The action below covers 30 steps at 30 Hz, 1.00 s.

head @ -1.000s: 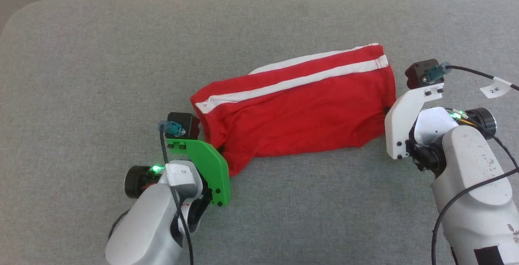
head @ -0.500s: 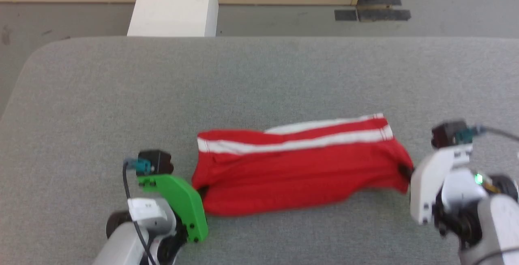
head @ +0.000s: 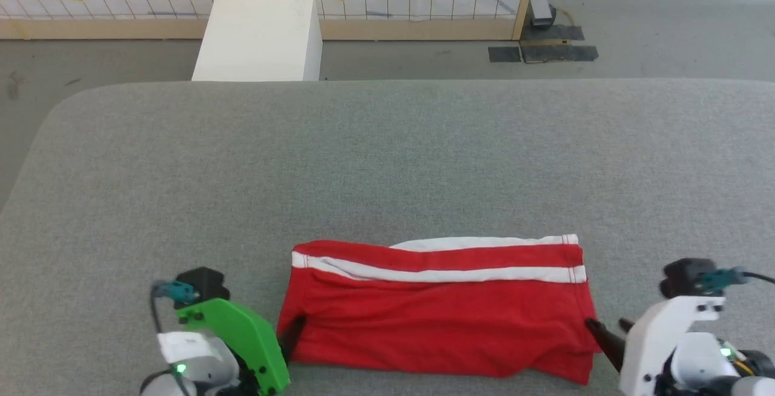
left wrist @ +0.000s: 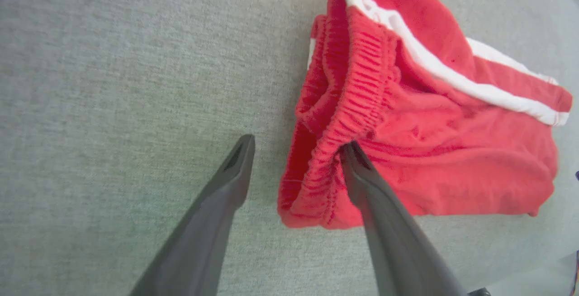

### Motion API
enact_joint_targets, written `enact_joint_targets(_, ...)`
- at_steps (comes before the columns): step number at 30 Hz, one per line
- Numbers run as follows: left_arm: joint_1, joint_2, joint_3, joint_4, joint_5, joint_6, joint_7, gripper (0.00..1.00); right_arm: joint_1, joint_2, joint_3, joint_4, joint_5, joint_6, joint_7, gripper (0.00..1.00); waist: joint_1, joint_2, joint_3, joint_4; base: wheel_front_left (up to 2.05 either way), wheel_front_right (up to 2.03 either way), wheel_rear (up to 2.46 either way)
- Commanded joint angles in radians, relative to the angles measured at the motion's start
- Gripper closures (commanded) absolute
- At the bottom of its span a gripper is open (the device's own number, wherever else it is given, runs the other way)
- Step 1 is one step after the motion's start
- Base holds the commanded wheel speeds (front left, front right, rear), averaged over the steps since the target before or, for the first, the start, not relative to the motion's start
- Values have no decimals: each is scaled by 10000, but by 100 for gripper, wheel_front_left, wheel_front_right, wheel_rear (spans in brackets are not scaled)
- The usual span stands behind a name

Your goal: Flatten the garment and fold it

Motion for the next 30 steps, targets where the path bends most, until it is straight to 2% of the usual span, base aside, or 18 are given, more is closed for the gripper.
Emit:
enact_joint_targets(1, 139, 75, 193, -224, -156, 50, -97, 0, 84, 39, -143, -212, 209, -13, 20, 0, 0, 0, -77, 29, 0, 0, 0)
enact_joint_targets(7, 301, 372, 1386, -1215, -103, 354, -1182, 0, -14, 100, -1089, -928, 865, -13, 478, 0, 0, 0, -203, 63, 0, 0, 0)
enact_joint_targets(12, 144, 619, 2011, -1437, 945, -200, -3741, 0, -502, -362, -1043, -593, 1079, -13, 845, 0, 0, 0, 0, 70, 0, 0, 0)
enact_joint_targets(17, -217, 638, 1847, -930, 2309, -874, -6548, 0, -1130, -1209, -247, 314, 1466, -13, 905, 0, 0, 0, 362, 182, 0, 0, 0)
enact_joint_targets(19, -333, 579, 1702, -669, 2682, -1031, -7347, 0, -1323, -1414, 94, 717, 1604, -13, 912, 0, 0, 0, 465, 243, 0, 0, 0)
enact_joint_targets(25, -599, 270, 1487, -248, 3282, -1135, -8133, 0, -1732, -1721, 1085, 1706, 1872, -13, 935, 0, 0, 0, 730, 393, 0, 0, 0)
enact_joint_targets(30, -636, 85, 1492, -134, 3405, -1162, -8238, 0, -2027, -1548, 1810, 2263, 2261, -13, 780, 0, 0, 0, 833, 454, 0, 0, 0)
